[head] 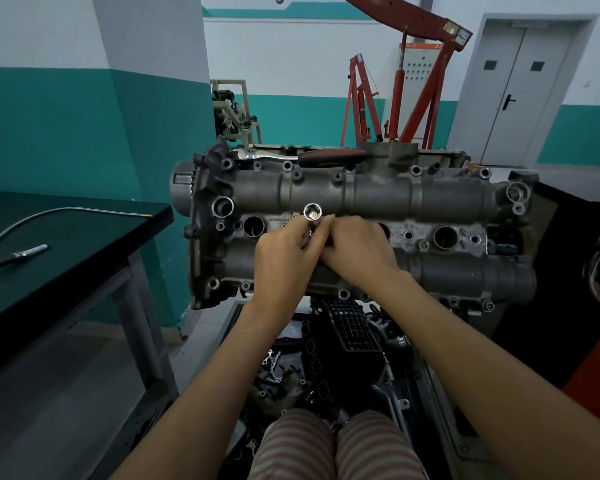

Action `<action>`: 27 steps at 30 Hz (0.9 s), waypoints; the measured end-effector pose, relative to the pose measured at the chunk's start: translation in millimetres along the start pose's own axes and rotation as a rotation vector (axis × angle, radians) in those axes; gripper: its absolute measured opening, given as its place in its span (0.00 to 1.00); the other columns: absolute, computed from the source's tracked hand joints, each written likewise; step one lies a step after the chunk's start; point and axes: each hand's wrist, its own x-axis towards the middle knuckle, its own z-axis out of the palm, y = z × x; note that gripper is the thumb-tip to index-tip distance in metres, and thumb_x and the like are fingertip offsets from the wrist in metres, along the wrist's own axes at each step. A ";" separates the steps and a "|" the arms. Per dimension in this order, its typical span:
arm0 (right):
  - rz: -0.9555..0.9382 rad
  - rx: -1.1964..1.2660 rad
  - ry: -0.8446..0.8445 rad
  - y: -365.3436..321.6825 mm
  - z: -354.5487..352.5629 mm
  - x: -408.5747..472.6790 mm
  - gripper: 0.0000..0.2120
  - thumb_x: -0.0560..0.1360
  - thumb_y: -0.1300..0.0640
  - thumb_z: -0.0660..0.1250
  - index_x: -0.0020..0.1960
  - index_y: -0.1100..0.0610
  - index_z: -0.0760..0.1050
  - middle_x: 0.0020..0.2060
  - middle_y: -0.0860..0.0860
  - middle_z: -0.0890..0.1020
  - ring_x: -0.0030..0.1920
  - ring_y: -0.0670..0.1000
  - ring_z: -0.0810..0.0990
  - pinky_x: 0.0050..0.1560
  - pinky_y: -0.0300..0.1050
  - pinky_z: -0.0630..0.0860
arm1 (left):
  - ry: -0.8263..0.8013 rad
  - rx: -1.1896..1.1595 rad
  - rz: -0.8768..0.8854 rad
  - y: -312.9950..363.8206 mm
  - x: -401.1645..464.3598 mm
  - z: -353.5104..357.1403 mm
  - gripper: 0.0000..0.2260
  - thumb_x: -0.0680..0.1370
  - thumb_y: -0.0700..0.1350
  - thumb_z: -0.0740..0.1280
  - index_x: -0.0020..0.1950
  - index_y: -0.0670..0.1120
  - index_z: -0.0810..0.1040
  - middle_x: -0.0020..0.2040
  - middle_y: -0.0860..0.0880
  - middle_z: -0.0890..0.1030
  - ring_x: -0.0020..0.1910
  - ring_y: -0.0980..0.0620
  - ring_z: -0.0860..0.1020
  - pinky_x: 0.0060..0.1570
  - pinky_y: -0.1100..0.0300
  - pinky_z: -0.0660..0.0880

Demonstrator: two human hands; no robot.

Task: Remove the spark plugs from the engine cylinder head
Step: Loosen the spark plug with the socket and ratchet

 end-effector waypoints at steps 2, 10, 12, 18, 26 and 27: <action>0.002 -0.018 0.013 0.2 0.3 0.3 0.12 0.76 0.50 0.55 0.42 0.55 0.73 0.37 0.54 0.80 0.40 0.57 0.78 0.34 0.44 0.62 | -0.010 -0.007 0.001 0.7 -1.3 -0.5 0.18 0.76 0.44 0.69 0.30 0.46 0.64 0.22 0.55 0.63 0.22 0.55 0.61 0.26 0.65 0.62; 0.012 0.077 0.032 -1.3 0.3 -2.0 0.11 0.75 0.50 0.58 0.44 0.53 0.57 0.35 0.48 0.73 0.31 0.53 0.69 0.26 0.42 0.54 | -0.045 -0.043 -0.050 0.8 -4.8 -0.4 0.08 0.77 0.41 0.64 0.40 0.40 0.72 0.27 0.49 0.72 0.29 0.50 0.70 0.28 0.62 0.65; 0.021 0.077 0.031 -0.7 0.1 -2.1 0.10 0.74 0.48 0.59 0.44 0.52 0.60 0.35 0.51 0.77 0.34 0.55 0.74 0.27 0.43 0.56 | -0.038 -0.028 -0.043 -0.2 -4.0 0.2 0.11 0.77 0.43 0.65 0.36 0.40 0.73 0.24 0.53 0.67 0.24 0.51 0.66 0.26 0.63 0.62; -0.001 -0.038 0.024 0.9 1.8 -0.3 0.14 0.76 0.49 0.55 0.47 0.56 0.74 0.39 0.55 0.80 0.41 0.58 0.78 0.35 0.45 0.63 | -0.006 -0.027 -0.018 2.2 0.1 -0.3 0.19 0.76 0.47 0.68 0.29 0.50 0.63 0.21 0.57 0.61 0.22 0.55 0.61 0.26 0.67 0.59; 0.016 0.092 0.026 -2.1 -2.6 -3.3 0.11 0.75 0.49 0.58 0.44 0.53 0.57 0.34 0.48 0.72 0.32 0.53 0.69 0.26 0.44 0.56 | -0.065 -0.033 -0.058 0.6 -4.7 -1.1 0.07 0.77 0.43 0.63 0.42 0.41 0.71 0.28 0.48 0.73 0.29 0.51 0.71 0.28 0.62 0.66; 0.023 0.085 0.032 -1.9 -2.1 -3.5 0.11 0.75 0.49 0.59 0.44 0.53 0.58 0.33 0.49 0.73 0.32 0.54 0.71 0.26 0.44 0.55 | -0.066 -0.020 -0.047 0.0 -4.6 -0.5 0.08 0.77 0.43 0.63 0.41 0.41 0.72 0.27 0.51 0.71 0.27 0.51 0.70 0.28 0.62 0.65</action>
